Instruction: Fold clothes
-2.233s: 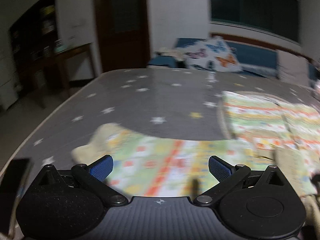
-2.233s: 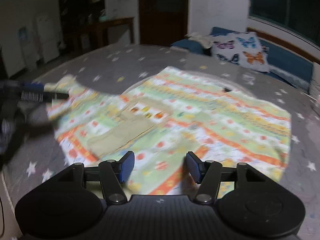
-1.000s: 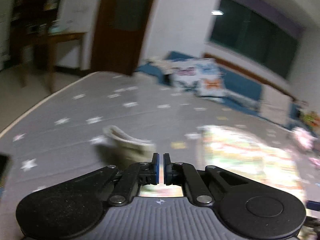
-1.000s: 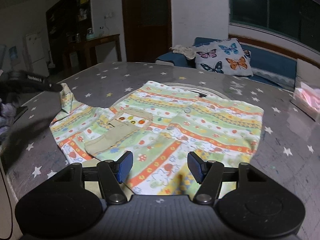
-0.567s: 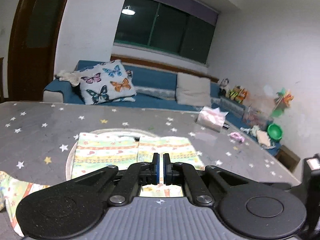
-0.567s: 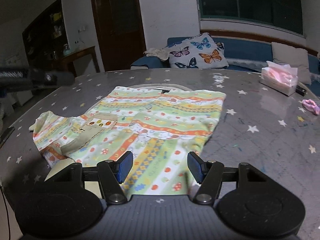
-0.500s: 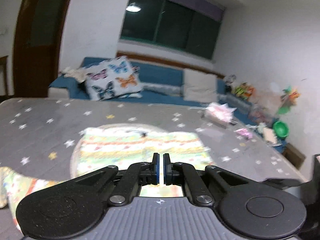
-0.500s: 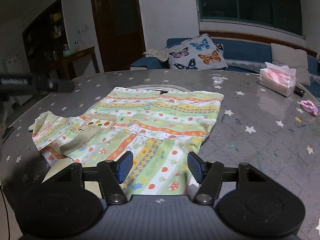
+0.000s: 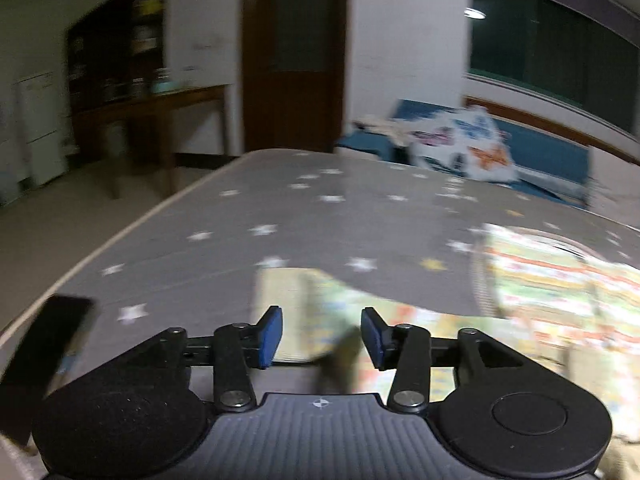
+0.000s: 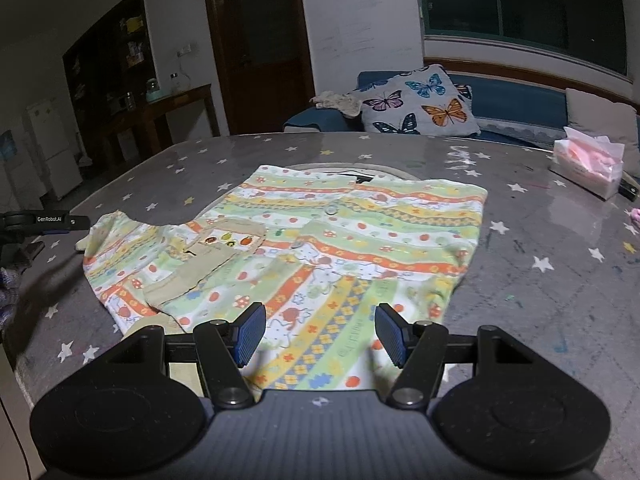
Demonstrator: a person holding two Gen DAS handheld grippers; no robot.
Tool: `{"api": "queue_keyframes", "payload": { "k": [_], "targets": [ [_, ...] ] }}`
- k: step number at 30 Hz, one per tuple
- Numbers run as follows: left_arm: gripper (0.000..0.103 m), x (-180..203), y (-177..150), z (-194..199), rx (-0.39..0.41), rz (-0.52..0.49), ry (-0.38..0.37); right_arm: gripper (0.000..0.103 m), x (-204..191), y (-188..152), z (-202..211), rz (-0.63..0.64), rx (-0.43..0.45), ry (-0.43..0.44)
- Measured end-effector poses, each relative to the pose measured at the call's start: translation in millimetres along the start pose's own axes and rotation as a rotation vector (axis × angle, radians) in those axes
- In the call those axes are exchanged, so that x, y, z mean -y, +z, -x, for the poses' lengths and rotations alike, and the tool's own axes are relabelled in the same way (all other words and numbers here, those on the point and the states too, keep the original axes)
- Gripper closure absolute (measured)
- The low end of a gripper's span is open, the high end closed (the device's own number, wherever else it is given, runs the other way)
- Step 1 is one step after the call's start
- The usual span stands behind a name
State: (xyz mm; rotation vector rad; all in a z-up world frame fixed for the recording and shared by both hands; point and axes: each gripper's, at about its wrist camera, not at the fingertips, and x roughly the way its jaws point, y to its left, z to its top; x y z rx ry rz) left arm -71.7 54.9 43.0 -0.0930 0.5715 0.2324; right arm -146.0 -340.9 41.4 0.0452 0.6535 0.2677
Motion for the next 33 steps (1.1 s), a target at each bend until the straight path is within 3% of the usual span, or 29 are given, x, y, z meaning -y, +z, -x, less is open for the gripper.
{"api": "queue_keyframes", "payload": {
  "k": [3, 9, 10, 14, 17, 22, 25, 30, 33],
  "targets": [
    [0.054, -15.6, -2.0, -10.3, -0.018, 0.026, 0.020, 0.041, -5.2, 0.8, -2.1, 0.007, -0.005, 0.003],
    [0.057, -29.0, -8.1, -30.7, -0.072, 0.043, -0.016, 0.041, -10.4, 1.4, -2.4, 0.016, -0.012, -0.004],
    [0.060, -30.5, -8.9, -33.2, -0.075, 0.050, -0.024, 0.041, -10.7, 1.5, -2.3, 0.016, -0.012, -0.005],
    [0.090, -32.1, -9.2, -31.6, -0.074, 0.054, -0.064, 0.041, -11.1, 1.4, -2.0, 0.013, -0.013, -0.011],
    [0.091, -24.9, -0.5, -26.7, -0.065, 0.087, -0.115, 0.041, -10.6, 1.4, -2.0, 0.010, -0.010, -0.012],
    [0.091, 6.1, 21.0, 9.5, 0.000, 0.067, -0.294, 0.041, -8.0, 1.1, 0.2, 0.001, 0.001, -0.011],
    [0.091, 39.7, 32.0, 35.2, 0.034, 0.025, -0.442, 0.041, -4.2, 0.5, 1.8, -0.012, 0.010, -0.012],
    [0.091, 102.7, 33.3, 68.4, 0.043, -0.063, -0.688, 0.041, 6.2, -2.5, 6.6, -0.041, 0.022, -0.019],
    [0.091, 140.0, 21.9, 76.7, 0.016, -0.127, -0.788, 0.041, 12.6, -4.3, 9.8, -0.057, 0.027, -0.024]
  ]
}}
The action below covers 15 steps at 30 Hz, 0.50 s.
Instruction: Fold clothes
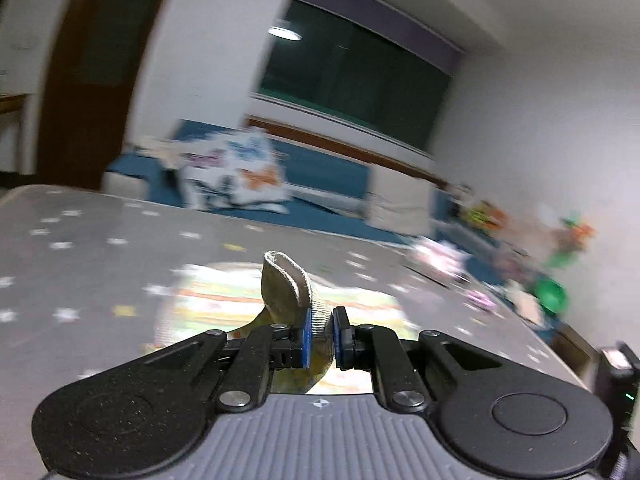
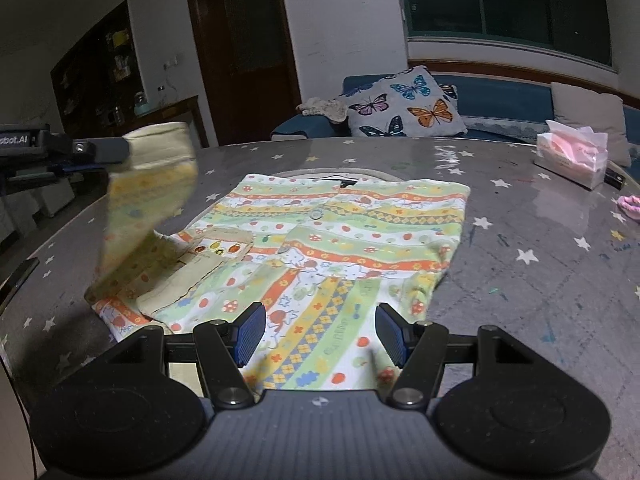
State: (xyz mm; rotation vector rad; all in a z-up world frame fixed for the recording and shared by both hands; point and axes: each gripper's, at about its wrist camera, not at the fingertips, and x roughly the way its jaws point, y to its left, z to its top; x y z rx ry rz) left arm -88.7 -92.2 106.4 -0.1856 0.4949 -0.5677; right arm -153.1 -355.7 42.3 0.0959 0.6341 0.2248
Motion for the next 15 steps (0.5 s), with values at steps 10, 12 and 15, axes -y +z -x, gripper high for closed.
{"api": "queue_keyframes", "payload": {
  "k": [10, 12, 15],
  "targets": [
    [0.055, 23.5, -30.9, -25.2, -0.126, -0.102, -0.046, 0.042, 10.9, 1.4, 5.9, -0.035, 0.007, -0.008],
    [0.046, 11.5, -31.5, -13.4, -0.098, -0.112, 0.016, 0.043, 9.5, 2.8, 3.2, -0.040, -0.003, 0.006],
    [0.031, -10.5, -32.0, -1.8, -0.079, -0.099, 0.116, 0.049, 1.3, 4.3, -6.8, -0.039, -0.036, 0.049]
  ]
}}
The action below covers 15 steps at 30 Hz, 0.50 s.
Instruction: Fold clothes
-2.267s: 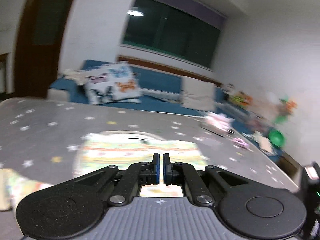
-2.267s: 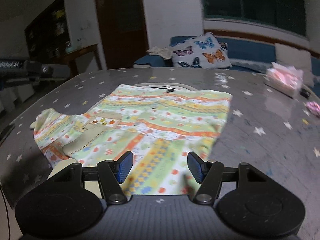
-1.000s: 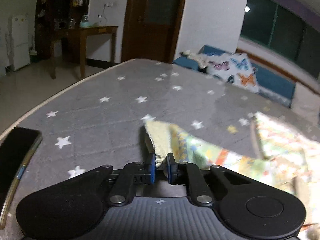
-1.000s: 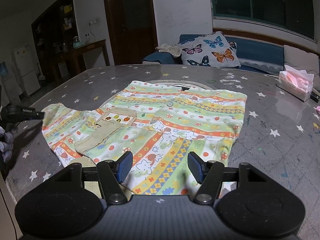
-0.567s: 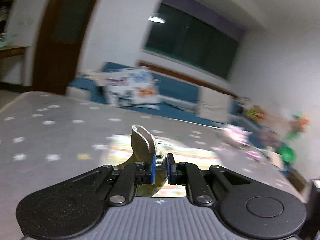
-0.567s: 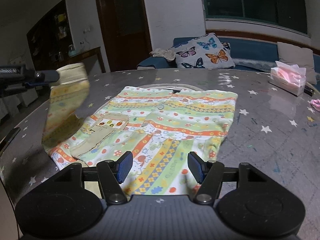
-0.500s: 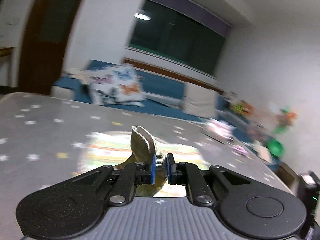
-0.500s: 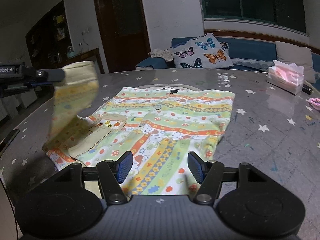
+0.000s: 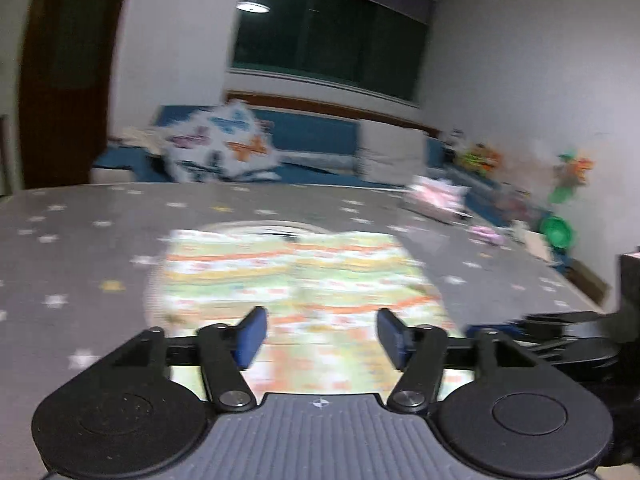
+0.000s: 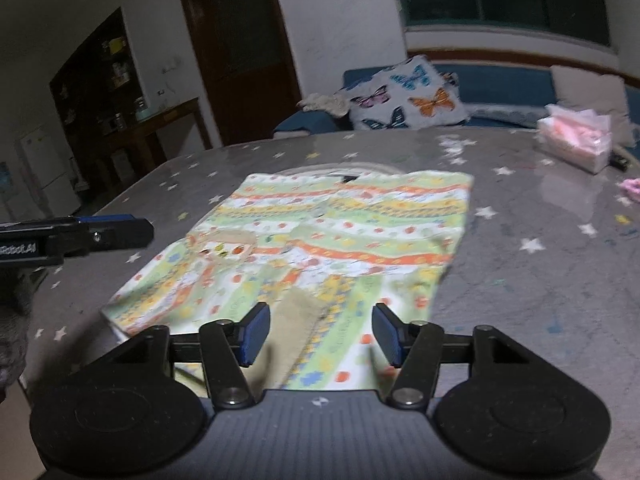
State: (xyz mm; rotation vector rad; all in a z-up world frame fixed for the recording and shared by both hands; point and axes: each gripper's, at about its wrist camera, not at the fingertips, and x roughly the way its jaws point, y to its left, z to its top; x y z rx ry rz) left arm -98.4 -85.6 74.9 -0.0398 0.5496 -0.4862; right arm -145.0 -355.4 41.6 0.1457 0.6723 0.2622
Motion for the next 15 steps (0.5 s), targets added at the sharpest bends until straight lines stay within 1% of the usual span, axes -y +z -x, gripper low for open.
{"api": "queue_keyframes", "payload": {
  "k": [2, 4, 6, 8, 9, 10, 11, 12, 13, 15],
  "targets": [
    [0.025, -15.5, -2.3, 5.5, 0.006, 0.014, 0.066, 0.052, -4.8, 0.3, -7.5, 0.002, -0.021, 0.018],
    [0.021, -29.8, -5.6, 11.2, 0.010, 0.027, 0.123, 0.055, -9.2, 0.2, -17.4, 0.005, -0.045, 0.021],
    [0.018, -40.9, -10.5, 16.2, 0.009, 0.037, 0.157, 0.056, -11.0, 0.3, -27.7, 0.001, -0.071, 0.007],
    [0.013, -50.1, -14.7, 19.4, 0.007, 0.042, 0.181, 0.062, -11.1, -0.1, -35.6, -0.010, -0.093, -0.005],
    [0.013, -53.2, -16.7, 19.6, 0.004, 0.043, 0.187, 0.065, -11.2, -0.2, -38.3, -0.014, -0.101, -0.010],
    [0.011, -55.6, -18.5, 19.2, 0.000, 0.043, 0.190, 0.073, -12.2, 0.2, -39.0, -0.013, -0.102, -0.015],
    [0.009, -56.7, -20.3, 17.4, -0.004, 0.042, 0.192, 0.079, -13.3, 0.7, -39.5, -0.012, -0.102, -0.020],
    [0.008, -57.2, -21.9, 15.3, -0.008, 0.039, 0.195, 0.092, -14.7, 1.4, -39.5, -0.010, -0.103, -0.027],
    [0.007, -57.7, -23.0, 12.6, -0.012, 0.036, 0.199, 0.095, -16.1, 2.3, -39.6, -0.005, -0.103, -0.036],
    [0.006, -58.8, -25.2, 7.3, -0.023, 0.032, 0.206, 0.097, -19.3, 4.6, -37.2, 0.014, -0.091, -0.051]
  ]
}}
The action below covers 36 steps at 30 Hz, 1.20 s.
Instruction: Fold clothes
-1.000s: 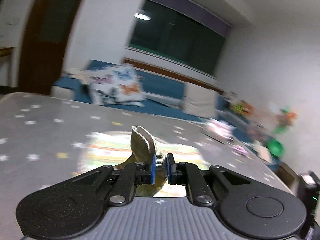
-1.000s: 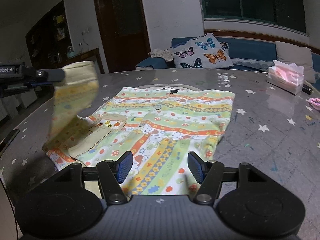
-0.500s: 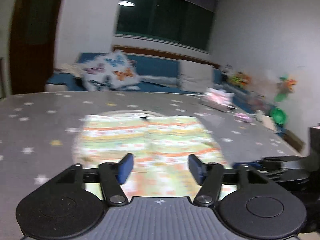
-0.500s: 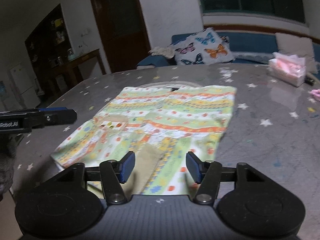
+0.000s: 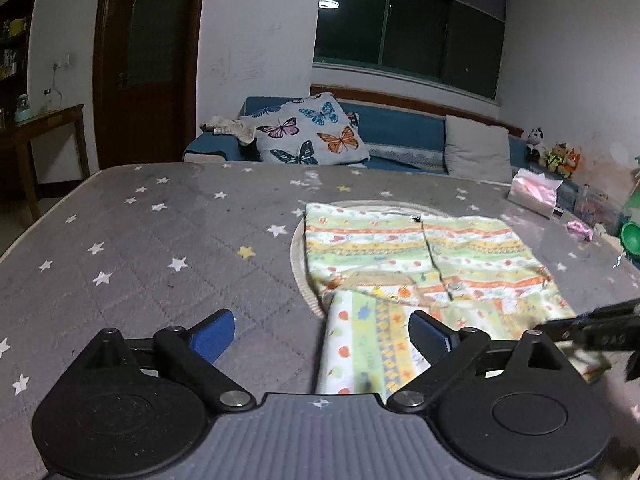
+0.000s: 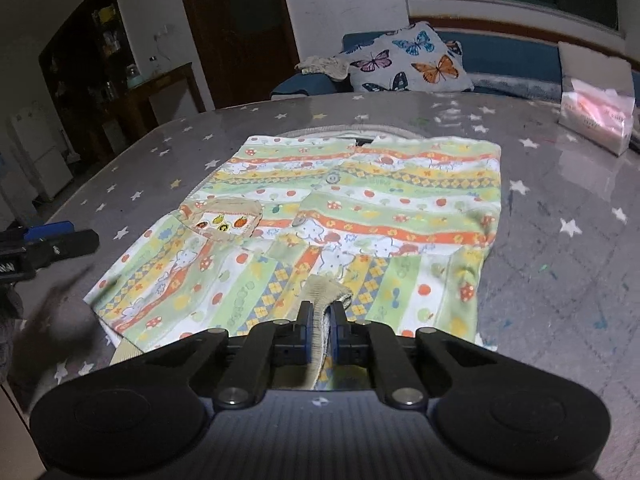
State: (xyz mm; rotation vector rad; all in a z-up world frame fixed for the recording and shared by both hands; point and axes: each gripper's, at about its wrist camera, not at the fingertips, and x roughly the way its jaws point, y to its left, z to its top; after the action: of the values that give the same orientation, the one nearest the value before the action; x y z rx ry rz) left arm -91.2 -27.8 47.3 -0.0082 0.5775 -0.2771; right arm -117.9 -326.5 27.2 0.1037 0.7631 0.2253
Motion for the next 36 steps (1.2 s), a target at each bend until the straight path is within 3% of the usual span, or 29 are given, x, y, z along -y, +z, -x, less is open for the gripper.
{"api": "queue_keyframes", "payload": {
  "k": [8, 18, 21, 24, 29, 32, 36],
  "targets": [
    [0.006, -3.2, -3.7, -12.0, -0.025, -0.030, 0.038, 0.097, -9.0, 28.1, 40.1, 0.093, 0.150, -0.081],
    [0.008, 3.0, -15.2, -30.8, -0.090, -0.190, 0.165, 0.093, 16.5, 9.2, 2.0, 0.062, 0.024, -0.135],
    [0.014, 1.6, -10.1, -31.7, -0.088, -0.197, 0.174, 0.089, 15.0, 9.9, 10.1, 0.087, 0.049, -0.119],
    [0.024, 6.8, 0.0, -32.4, -0.066, -0.183, 0.135, 0.074, 10.7, 13.7, 13.3, 0.109, 0.062, -0.076],
    [0.049, 33.2, 4.5, -43.5, -0.058, -0.254, 0.036, 0.073, 7.2, 4.9, -1.1, 0.129, 0.018, -0.030],
    [0.060, 44.8, -3.1, -53.8, -0.079, -0.328, 0.027, 0.069, 5.0, -5.8, 0.2, 0.174, -0.004, -0.017],
    [0.058, 48.1, -17.0, -49.6, -0.052, -0.419, 0.037, 0.060, -2.5, -18.4, 10.5, 0.254, -0.008, -0.009]
  ]
}}
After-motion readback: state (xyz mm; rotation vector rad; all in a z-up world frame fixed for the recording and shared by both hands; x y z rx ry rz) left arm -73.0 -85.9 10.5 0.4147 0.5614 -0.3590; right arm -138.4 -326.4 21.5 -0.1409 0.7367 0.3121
